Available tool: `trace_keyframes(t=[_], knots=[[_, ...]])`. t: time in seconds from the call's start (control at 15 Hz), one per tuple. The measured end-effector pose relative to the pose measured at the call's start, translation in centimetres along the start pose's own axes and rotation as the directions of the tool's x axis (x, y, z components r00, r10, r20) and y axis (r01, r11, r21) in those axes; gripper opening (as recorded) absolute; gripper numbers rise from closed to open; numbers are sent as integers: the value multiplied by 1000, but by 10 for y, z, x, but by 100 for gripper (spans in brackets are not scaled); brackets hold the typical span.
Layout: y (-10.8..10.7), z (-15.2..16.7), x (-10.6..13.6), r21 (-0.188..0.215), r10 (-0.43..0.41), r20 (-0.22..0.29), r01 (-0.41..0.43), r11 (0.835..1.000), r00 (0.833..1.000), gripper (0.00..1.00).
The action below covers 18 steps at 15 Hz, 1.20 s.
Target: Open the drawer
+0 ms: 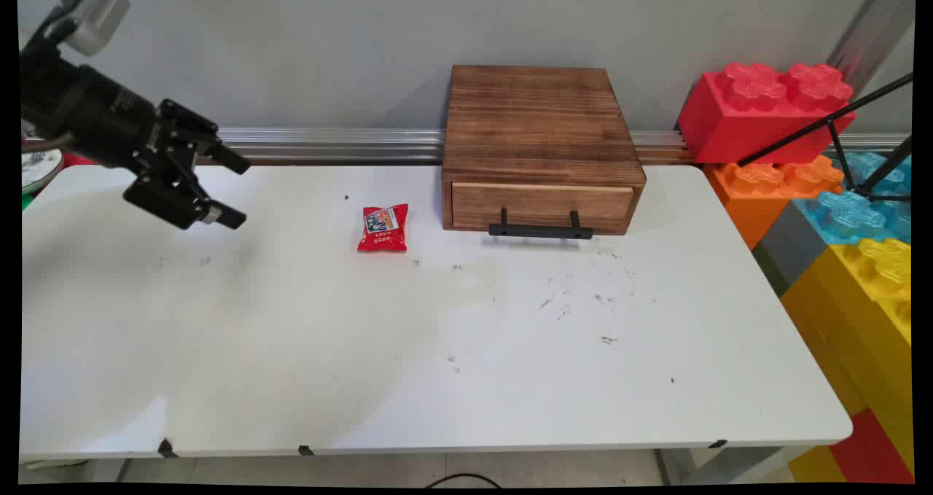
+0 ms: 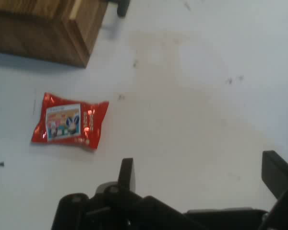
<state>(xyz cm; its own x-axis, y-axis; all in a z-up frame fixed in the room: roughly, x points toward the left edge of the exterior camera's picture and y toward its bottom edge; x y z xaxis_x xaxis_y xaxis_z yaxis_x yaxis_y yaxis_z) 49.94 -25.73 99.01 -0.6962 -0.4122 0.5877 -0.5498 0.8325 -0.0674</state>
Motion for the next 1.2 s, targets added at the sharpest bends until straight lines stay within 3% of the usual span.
trace_keyframes(t=[0.2,0.6,1.2], knots=[[4,3,27,-5,-8,-47,8,1000,999,100],[11,35,106,-16,28,-120,-30,999,992,100],[25,126,202,10,84,-119,-83,996,989,100]])
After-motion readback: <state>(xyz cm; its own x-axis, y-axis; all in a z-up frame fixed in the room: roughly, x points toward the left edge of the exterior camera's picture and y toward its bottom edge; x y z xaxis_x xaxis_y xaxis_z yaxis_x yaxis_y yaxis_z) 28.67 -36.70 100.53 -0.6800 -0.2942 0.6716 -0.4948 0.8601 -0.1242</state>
